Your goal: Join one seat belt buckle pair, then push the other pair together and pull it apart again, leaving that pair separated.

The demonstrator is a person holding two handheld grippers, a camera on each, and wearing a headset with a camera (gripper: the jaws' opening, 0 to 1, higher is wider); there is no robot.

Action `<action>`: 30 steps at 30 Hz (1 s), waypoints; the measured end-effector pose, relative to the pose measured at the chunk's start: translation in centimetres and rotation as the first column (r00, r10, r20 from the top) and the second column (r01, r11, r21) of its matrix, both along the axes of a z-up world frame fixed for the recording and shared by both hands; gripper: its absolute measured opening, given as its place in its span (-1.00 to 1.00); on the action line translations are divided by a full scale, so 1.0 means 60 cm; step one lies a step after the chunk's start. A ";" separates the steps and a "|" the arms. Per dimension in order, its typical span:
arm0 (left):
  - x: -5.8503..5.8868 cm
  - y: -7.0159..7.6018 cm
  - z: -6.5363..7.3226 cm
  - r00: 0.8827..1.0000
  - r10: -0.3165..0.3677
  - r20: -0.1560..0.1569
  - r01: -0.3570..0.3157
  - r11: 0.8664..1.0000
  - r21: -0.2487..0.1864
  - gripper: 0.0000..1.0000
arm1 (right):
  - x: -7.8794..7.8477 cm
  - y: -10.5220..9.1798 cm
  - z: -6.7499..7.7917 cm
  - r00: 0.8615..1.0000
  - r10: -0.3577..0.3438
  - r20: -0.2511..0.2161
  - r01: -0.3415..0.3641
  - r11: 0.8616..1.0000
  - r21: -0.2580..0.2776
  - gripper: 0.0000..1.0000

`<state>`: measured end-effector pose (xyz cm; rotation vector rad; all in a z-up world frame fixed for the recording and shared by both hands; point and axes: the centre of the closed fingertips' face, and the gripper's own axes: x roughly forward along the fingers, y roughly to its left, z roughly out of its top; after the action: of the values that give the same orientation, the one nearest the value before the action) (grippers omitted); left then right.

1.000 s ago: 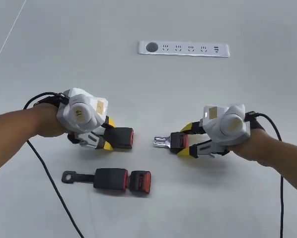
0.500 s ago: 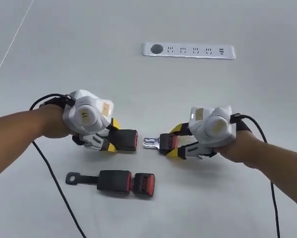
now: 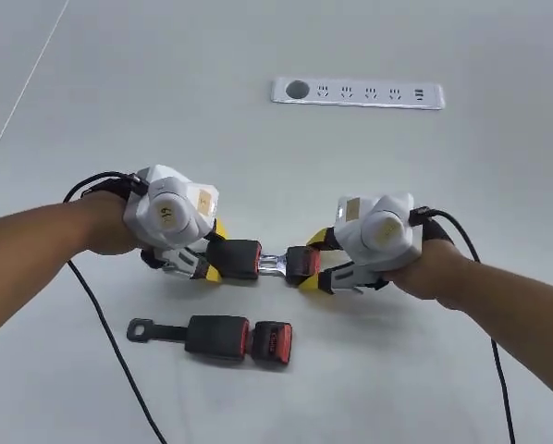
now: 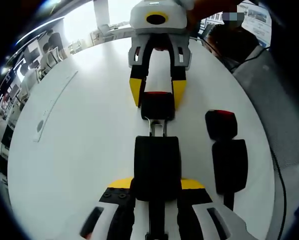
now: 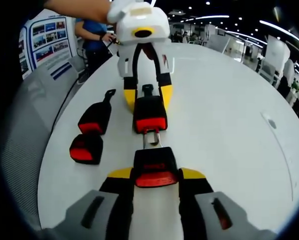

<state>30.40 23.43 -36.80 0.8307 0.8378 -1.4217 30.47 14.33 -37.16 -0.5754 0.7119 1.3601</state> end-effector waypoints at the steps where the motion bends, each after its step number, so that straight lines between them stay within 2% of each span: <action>1: 0.000 -0.001 0.000 1.000 -0.004 0.002 0.004 1.000 0.004 -0.34 | 0.000 0.003 0.001 1.000 0.000 -0.001 0.000 1.000 0.006 -0.31; 5: -0.001 -0.002 -0.001 1.000 -0.022 0.006 0.022 1.000 0.019 -0.34 | 0.001 0.028 -0.001 1.000 -0.007 -0.001 0.007 1.000 0.010 -0.31; 6: -0.001 -0.001 -0.001 1.000 -0.018 0.005 0.018 1.000 0.020 -0.34 | 0.001 0.022 0.000 1.000 -0.005 -0.005 0.004 1.000 -0.009 -0.31; 9: 0.000 -0.001 -0.001 1.000 -0.004 0.001 0.004 1.000 0.009 -0.35 | 0.001 0.021 -0.002 1.000 -0.022 -0.012 0.022 1.000 0.005 -0.32; 11: 0.000 -0.002 -0.001 1.000 -0.012 0.006 0.012 1.000 0.019 -0.35 | 0.002 0.022 -0.002 1.000 -0.020 -0.017 0.020 1.000 0.004 -0.32; 16: 0.003 0.002 -0.007 1.000 -0.022 0.006 0.022 0.999 0.036 -0.36 | 0.002 0.036 -0.002 0.999 -0.029 -0.018 0.029 1.000 0.002 -0.33; 17: 0.004 0.004 -0.009 1.000 -0.020 0.004 0.020 0.999 0.039 -0.37 | 0.003 0.045 -0.002 0.999 -0.040 -0.023 0.040 0.999 0.015 -0.33; 19: 0.006 0.005 -0.012 1.000 -0.024 0.005 0.023 0.999 0.045 -0.37 | 0.003 0.056 -0.003 0.999 -0.038 -0.015 0.038 0.999 0.008 -0.34; 26: 0.009 0.007 -0.015 1.000 -0.024 0.002 0.024 0.998 0.051 -0.38 | 0.002 0.054 -0.001 0.997 -0.068 -0.031 0.068 0.998 -0.012 -0.35; 30: 0.011 0.009 -0.018 1.000 -0.024 0.002 0.024 0.998 0.058 -0.37 | 0.001 0.054 -0.003 0.997 -0.074 -0.025 0.074 0.997 -0.025 -0.35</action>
<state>31.03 23.95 -37.86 0.8888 0.8728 -1.4225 30.55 17.60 -37.36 -0.5465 0.7644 1.2936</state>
